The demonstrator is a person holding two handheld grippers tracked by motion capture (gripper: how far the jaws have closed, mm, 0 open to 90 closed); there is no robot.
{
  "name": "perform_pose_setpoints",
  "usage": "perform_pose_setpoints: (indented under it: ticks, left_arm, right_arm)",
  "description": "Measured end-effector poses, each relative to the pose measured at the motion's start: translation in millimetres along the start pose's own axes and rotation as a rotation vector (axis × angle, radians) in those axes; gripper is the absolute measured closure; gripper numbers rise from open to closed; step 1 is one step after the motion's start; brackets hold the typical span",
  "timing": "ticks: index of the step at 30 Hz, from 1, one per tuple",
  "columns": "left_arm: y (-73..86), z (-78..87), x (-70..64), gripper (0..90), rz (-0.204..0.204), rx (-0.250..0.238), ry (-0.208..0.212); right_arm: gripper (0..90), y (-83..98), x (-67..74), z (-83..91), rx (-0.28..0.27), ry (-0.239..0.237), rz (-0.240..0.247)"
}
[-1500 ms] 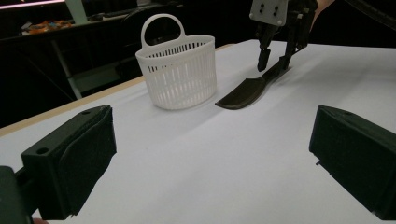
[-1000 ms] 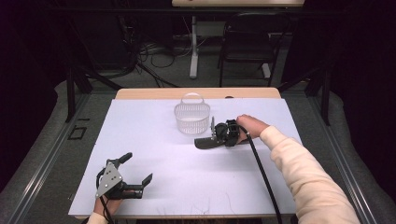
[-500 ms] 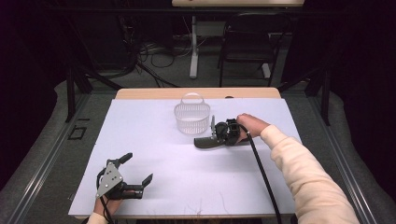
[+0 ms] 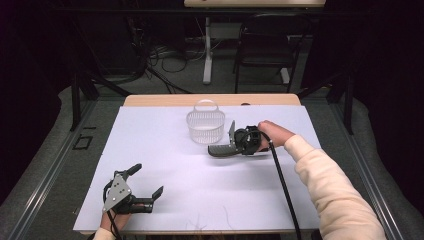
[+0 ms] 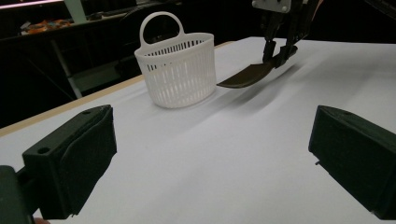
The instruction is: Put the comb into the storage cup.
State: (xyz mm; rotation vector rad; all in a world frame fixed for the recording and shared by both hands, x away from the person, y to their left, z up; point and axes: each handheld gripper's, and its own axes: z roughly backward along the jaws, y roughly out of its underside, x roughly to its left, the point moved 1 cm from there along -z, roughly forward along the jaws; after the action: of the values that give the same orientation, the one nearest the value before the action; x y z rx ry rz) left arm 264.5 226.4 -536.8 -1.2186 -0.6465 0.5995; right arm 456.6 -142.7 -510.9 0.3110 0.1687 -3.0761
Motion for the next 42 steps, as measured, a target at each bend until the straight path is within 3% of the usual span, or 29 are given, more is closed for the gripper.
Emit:
perform_pose_setpoints:
  ticks: [42]
  left_arm:
    - [0.0, 0.4, 0.2, 0.7, 0.005, -0.005, -0.004]
  right_arm:
    - [72.1, 32.8, 19.0, 22.1, -0.263, 0.004, -0.123]
